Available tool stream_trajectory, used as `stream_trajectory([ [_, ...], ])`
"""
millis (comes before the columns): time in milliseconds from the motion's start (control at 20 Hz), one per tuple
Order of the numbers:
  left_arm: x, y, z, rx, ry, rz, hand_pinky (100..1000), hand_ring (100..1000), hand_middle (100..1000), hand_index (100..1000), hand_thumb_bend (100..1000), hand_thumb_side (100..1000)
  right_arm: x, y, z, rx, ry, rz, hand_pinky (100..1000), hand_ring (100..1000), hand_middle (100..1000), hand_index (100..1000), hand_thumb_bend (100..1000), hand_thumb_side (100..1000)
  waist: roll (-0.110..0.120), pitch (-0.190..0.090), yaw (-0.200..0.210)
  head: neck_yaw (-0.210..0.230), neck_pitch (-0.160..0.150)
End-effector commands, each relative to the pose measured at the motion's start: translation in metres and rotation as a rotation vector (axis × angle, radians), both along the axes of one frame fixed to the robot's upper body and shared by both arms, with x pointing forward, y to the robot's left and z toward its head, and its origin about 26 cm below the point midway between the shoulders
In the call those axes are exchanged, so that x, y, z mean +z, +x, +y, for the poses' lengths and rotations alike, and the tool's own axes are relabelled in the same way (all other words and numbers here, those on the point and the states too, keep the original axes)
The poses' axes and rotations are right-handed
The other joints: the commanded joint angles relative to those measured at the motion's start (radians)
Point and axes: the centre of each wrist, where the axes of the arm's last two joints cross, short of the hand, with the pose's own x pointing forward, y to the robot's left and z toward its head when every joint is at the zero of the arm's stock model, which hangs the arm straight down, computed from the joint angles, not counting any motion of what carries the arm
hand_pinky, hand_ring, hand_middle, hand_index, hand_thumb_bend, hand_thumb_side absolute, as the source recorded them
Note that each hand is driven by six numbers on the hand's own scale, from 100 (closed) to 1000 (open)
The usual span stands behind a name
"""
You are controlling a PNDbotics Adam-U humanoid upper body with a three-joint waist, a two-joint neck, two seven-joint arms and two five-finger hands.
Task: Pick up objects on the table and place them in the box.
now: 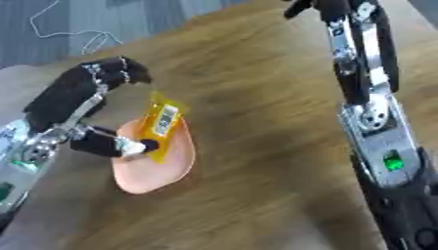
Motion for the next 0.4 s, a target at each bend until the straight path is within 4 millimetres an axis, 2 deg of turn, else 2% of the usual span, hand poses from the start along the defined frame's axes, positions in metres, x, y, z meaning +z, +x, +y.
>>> stream_trajectory([
  [50,0.025,-0.008,0.017,-0.002,-0.144,-0.043,660,782,840,905,355,828,0.003,-0.002,-0.002,-0.002,-0.006,-0.012,532,646,720,810,100,902,-0.007,-0.021,0.006,0.003,-0.002],
  [100,0.031,-0.013,0.019,-0.025,-0.219,-0.046,674,784,842,922,308,926,0.003,-0.002,-0.002,-0.003,-0.005,-0.011,532,646,720,810,100,902,-0.009,-0.020,0.009,0.003,-0.001],
  [250,0.048,-0.030,0.026,-0.131,-0.460,-0.051,659,778,840,920,296,960,0.003,-0.002,-0.002,-0.004,-0.004,-0.011,532,646,720,810,100,902,-0.013,-0.020,0.017,0.000,0.000],
  [400,0.057,-0.046,0.031,-0.239,-0.568,-0.030,654,778,828,901,297,1000,0.002,-0.002,-0.002,-0.005,0.000,-0.008,532,647,721,810,100,902,-0.020,-0.021,0.028,-0.002,0.000],
])
